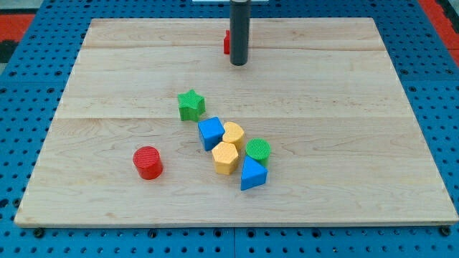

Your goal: Slide the red circle closer to the green star

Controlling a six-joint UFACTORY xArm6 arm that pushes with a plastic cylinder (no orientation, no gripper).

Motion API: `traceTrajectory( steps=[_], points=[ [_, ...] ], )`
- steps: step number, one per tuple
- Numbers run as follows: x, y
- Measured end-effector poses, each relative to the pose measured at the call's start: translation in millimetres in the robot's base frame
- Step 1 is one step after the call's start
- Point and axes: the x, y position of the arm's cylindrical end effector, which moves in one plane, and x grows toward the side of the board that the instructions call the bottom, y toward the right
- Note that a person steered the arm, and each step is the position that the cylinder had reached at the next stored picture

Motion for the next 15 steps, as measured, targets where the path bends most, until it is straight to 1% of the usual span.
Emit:
traceTrajectory(
  steps=[1,2,3,4,5,6,7,8,9,10,12,13,14,15],
  points=[
    [-32.6,0.0],
    [-44.7,0.0],
    [-7.1,22.6],
    [58.8,26.5],
    [146.2,85.3],
    [197.6,197.8],
    [286.9,166.4],
    [300.7,44.6],
    [290.1,-72.9],
    [255.9,-121.2],
    [206.6,-123.3],
    [173.4,-125.5],
    [133.1,-140.2],
    [193.8,-142.1]
  ],
)
